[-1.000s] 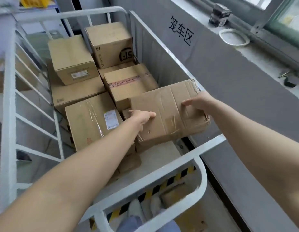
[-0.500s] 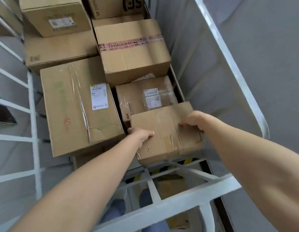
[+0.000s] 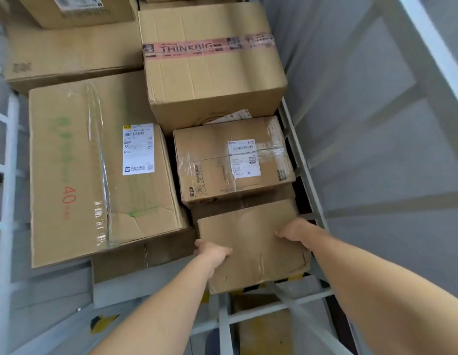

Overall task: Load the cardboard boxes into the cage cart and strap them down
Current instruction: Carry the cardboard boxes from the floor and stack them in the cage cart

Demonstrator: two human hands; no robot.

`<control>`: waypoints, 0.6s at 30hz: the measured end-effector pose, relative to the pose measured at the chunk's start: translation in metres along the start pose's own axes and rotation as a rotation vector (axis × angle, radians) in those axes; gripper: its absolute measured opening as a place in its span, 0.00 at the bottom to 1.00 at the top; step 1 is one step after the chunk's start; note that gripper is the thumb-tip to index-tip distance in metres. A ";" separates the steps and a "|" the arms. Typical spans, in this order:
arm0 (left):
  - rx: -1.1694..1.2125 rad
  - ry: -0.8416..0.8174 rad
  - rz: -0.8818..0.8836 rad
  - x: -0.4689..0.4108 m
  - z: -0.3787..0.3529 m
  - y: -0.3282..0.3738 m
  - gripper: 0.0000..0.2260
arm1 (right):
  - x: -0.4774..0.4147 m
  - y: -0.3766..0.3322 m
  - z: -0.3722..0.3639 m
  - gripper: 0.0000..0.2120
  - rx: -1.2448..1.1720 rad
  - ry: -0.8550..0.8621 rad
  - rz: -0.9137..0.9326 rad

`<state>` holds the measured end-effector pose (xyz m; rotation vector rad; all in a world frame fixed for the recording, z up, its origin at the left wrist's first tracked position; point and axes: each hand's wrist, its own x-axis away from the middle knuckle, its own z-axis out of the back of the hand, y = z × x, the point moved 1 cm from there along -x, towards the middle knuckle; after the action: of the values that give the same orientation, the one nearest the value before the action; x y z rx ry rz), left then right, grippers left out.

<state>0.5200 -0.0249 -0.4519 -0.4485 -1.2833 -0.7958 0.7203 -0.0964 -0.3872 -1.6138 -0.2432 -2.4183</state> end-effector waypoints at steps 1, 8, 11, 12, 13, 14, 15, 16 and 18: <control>0.012 -0.010 0.003 -0.008 -0.002 -0.003 0.44 | -0.010 0.002 -0.005 0.25 -0.005 -0.003 -0.006; -0.012 -0.045 -0.033 -0.047 -0.016 -0.015 0.43 | -0.066 0.016 -0.032 0.27 -0.134 -0.033 -0.036; 0.019 -0.077 -0.038 -0.063 -0.024 -0.016 0.43 | -0.089 0.022 -0.039 0.31 -0.179 -0.026 -0.046; 0.037 -0.093 -0.031 -0.069 -0.026 -0.017 0.42 | -0.092 0.021 -0.040 0.32 -0.196 -0.029 -0.044; 0.053 -0.109 -0.025 -0.074 -0.028 -0.018 0.41 | -0.094 0.019 -0.041 0.33 -0.203 -0.021 -0.048; 0.063 -0.124 -0.022 -0.078 -0.029 -0.018 0.39 | -0.096 0.016 -0.041 0.32 -0.205 -0.003 -0.045; 0.068 -0.136 -0.019 -0.080 -0.029 -0.018 0.38 | -0.098 0.014 -0.041 0.30 -0.189 0.007 -0.047; 0.073 -0.147 -0.016 -0.082 -0.030 -0.017 0.37 | -0.099 0.013 -0.042 0.28 -0.162 0.011 -0.045; 0.076 -0.161 -0.019 -0.085 -0.029 -0.018 0.32 | -0.103 0.012 -0.045 0.24 -0.107 0.002 -0.043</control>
<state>0.5195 -0.0342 -0.5433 -0.4475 -1.4645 -0.7358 0.7216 -0.1098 -0.4997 -1.6667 -0.1524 -2.5042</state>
